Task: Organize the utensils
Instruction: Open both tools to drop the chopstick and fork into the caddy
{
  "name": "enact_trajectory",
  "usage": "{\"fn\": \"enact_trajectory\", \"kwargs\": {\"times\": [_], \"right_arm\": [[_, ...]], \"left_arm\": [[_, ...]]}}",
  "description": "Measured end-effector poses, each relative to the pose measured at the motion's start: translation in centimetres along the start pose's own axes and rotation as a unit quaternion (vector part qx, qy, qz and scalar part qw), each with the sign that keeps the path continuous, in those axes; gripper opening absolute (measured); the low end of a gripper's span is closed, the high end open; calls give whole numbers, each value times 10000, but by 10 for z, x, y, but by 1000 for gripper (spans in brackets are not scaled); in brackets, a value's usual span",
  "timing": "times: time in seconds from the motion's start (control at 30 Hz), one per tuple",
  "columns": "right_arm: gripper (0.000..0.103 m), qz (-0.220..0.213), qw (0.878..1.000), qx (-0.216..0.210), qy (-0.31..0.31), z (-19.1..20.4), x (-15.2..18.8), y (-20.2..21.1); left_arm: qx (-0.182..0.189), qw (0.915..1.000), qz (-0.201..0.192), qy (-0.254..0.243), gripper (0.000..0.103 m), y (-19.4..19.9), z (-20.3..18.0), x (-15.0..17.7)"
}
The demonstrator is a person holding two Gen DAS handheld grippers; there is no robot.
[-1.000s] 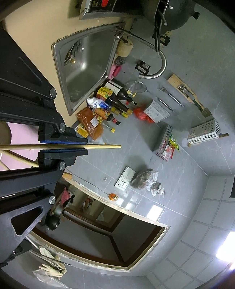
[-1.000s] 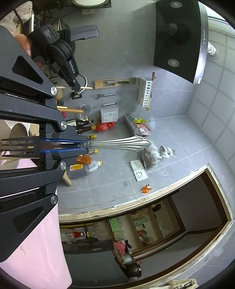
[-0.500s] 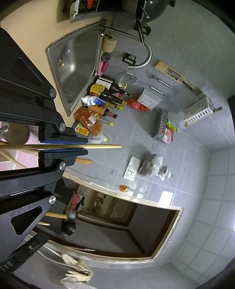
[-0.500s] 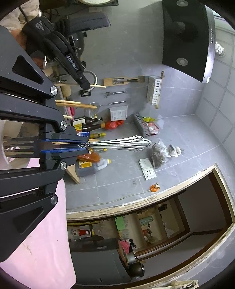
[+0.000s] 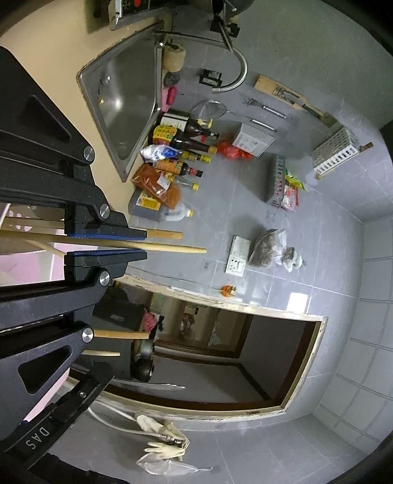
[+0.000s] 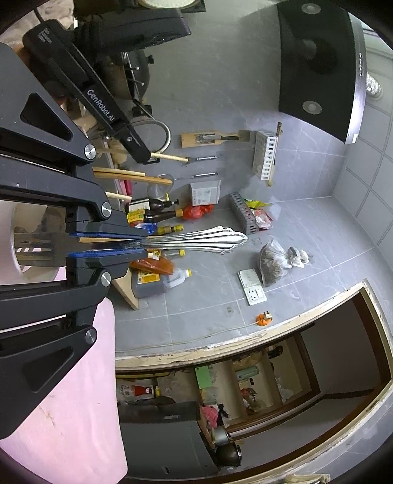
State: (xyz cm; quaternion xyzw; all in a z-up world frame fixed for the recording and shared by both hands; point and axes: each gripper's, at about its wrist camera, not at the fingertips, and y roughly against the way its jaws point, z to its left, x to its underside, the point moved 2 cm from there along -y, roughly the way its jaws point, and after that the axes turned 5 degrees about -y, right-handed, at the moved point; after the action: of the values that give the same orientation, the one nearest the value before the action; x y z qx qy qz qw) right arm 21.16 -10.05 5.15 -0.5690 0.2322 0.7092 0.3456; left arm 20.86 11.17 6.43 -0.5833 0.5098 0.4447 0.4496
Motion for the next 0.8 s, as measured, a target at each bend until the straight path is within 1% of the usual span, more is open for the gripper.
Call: {"fn": "enact_trajectory", "kwargs": {"times": [0.2,0.3,0.37,0.6,0.7,0.77,0.8], "right_arm": [[9,-17,10000,-46,7,1,0,1],[14,-76,9999,-61,28,2,-1,3],[19,-101,9999,-63,44,3,-1,4],[21,-170,9998,7,92,4,-1,6],[27,-219,9997,68,72,2,-2,7],[32,-254,9996,118,64,2,-3,9],[34,-275,9995,155,67,1,-4,10]], "left_arm": [[112,9998,162,48,4,1,0,1],[152,9996,211,105,5,2,1,1],[155,9996,208,105,6,3,1,0],[179,9996,212,81,14,4,1,-1],[157,9996,207,74,17,5,0,-1],[161,9996,204,74,21,6,0,-2],[162,9997,193,80,26,8,0,-3]]}}
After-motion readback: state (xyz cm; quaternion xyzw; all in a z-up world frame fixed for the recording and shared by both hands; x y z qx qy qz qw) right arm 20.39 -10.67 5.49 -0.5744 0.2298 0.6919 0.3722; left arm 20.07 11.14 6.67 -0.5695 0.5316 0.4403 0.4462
